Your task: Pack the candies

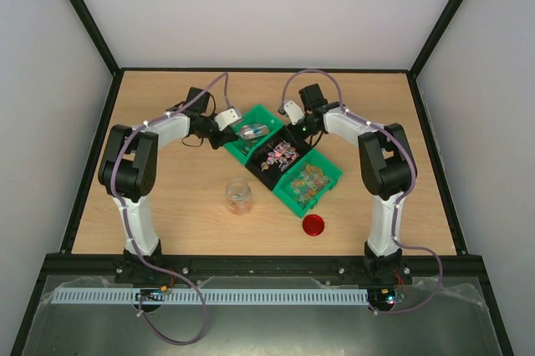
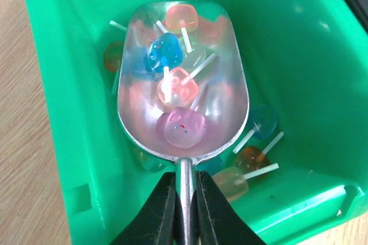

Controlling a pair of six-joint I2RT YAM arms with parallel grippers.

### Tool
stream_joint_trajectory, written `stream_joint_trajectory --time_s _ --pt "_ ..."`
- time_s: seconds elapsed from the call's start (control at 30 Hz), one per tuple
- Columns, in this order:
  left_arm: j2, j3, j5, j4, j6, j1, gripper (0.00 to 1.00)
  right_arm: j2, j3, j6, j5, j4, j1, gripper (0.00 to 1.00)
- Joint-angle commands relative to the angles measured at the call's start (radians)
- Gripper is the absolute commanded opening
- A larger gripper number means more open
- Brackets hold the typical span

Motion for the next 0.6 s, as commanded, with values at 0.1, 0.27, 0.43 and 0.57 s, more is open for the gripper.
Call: stream_joint_trajectory --time_s 0.1,0.27,0.43,0.57 --pt "-0.040 0.083 -0.064 -0.151 0.076 0.006 0.02 -0.042 0.007 0.048 -0.017 0.081 -0.004 0.01" --pt "-0.093 0.086 -0.058 -0.209 0.100 0.030 0.02 -0.051 -0.014 0.081 -0.006 0.116 -0.004 0.01" --pt "-0.108 0.091 0.007 -0.203 0.067 0.063 0.02 -0.038 -0.011 0.111 0.017 0.153 -0.005 0.01" --pt "-0.118 0.083 0.109 -0.161 0.028 0.101 0.02 -0.004 0.032 0.127 0.032 0.153 -0.008 0.07"
